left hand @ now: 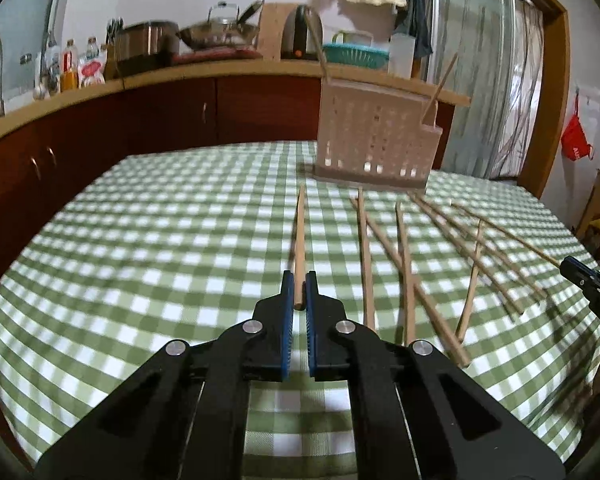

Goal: Organize utensils
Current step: 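Lift the chopsticks upright and carry them over the beige caddy with both grippers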

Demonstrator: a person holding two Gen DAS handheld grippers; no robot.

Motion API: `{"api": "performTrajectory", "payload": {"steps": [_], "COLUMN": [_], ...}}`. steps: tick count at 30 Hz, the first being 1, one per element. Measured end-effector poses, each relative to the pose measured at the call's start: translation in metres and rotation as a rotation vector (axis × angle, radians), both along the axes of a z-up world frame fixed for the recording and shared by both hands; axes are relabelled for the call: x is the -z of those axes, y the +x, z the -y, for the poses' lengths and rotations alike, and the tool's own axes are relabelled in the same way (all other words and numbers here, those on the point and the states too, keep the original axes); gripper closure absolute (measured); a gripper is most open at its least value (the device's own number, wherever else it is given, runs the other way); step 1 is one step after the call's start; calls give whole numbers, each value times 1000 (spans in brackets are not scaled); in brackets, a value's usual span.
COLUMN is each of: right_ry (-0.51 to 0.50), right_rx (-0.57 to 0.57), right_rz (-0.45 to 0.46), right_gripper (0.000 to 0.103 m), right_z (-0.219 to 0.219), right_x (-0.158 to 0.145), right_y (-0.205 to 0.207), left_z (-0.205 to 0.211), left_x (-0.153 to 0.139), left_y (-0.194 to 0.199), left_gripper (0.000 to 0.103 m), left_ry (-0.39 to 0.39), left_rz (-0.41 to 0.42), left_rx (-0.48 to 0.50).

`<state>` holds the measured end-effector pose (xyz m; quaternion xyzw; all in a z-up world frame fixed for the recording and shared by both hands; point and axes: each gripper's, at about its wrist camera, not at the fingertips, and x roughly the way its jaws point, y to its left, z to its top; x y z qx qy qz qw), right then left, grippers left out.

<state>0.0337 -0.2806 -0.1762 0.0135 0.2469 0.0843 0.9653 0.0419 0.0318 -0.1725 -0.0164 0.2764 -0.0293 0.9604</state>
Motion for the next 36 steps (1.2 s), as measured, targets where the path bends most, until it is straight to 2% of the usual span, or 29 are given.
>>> {"api": "performTrajectory", "payload": {"steps": [7, 16, 23, 36], "right_ry": [2, 12, 23, 4], "right_rx": [20, 14, -11, -35], "right_rz": [64, 141, 135, 120], "right_gripper": [96, 96, 96, 96], "right_z": [1, -2, -3, -13], "right_x": [-32, -74, -101, -126], "right_y": [-6, -11, 8, 68], "left_z": [-3, -11, -17, -14], "left_x": [-42, -95, -122, -134], "left_y": [-7, -14, 3, 48], "left_gripper": [97, 97, 97, 97], "left_ry": [5, -30, -60, -35], "left_rz": [104, 207, 208, 196], "left_rx": [4, 28, 78, 109]}}
